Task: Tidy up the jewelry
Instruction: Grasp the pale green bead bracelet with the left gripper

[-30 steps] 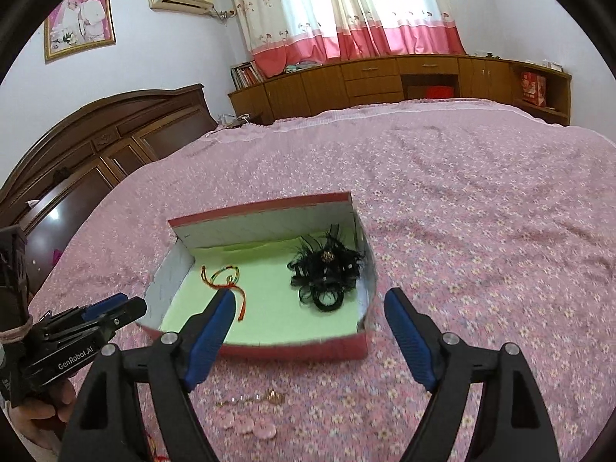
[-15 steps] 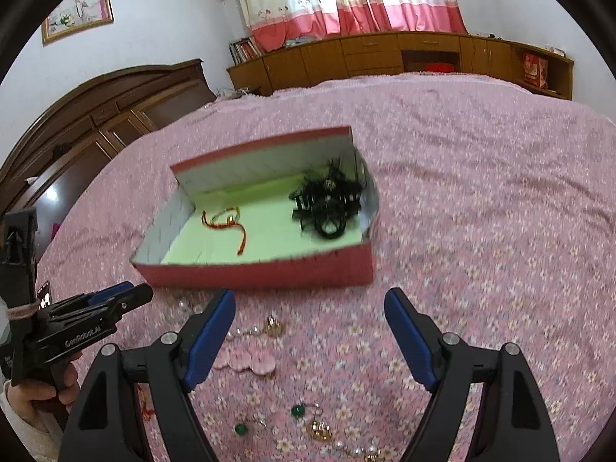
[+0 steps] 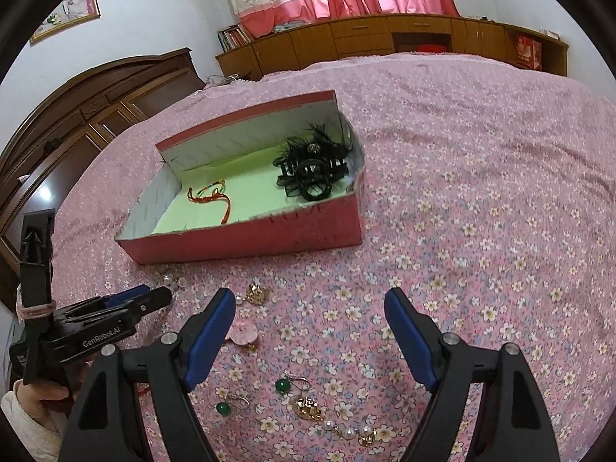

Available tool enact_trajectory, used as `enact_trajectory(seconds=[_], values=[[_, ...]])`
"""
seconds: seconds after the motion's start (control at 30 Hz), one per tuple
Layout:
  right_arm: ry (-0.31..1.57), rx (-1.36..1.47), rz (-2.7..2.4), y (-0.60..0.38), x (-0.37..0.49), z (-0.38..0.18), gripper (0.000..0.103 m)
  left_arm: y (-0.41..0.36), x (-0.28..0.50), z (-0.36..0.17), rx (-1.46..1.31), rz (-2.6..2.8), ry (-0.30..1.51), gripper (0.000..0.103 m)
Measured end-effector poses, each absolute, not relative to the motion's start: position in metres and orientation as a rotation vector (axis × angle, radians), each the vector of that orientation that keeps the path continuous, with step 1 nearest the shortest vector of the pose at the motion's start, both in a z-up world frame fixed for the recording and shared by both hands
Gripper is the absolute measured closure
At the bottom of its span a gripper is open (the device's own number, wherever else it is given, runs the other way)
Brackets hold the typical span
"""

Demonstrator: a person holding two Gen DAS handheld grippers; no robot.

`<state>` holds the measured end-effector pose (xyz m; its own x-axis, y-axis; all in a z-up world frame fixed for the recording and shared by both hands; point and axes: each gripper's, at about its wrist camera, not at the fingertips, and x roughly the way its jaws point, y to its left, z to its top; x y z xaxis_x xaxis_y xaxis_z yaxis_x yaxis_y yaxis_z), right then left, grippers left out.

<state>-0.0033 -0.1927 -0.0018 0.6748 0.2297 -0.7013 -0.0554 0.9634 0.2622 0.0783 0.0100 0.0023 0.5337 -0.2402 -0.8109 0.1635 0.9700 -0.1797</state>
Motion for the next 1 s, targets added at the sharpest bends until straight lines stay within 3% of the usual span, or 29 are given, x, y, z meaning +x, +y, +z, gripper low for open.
enact_trajectory(seconds=[0.37,0.43,0.5,0.67,1.0], values=[[0.840,0.241,0.163,-0.192,-0.004,-0.009,0.021,-0.006,0.092,-0.012,-0.043,-0.195,0.916,0.057],[0.841,0.240,0.162,-0.192,-0.004,-0.010,0.021,-0.006,0.094,-0.013,-0.061,-0.193,0.907,0.061],[0.843,0.243,0.163,-0.191,-0.004,-0.011,0.021,-0.003,0.093,-0.012,-0.070,-0.192,0.900,0.072],[0.845,0.241,0.166,-0.190,-0.004,-0.011,0.021,0.011,0.086,-0.009,-0.107,-0.198,0.894,0.083],[0.855,0.238,0.178,-0.178,-0.009,-0.011,0.021,0.041,0.058,0.005,-0.143,-0.198,0.878,0.085]])
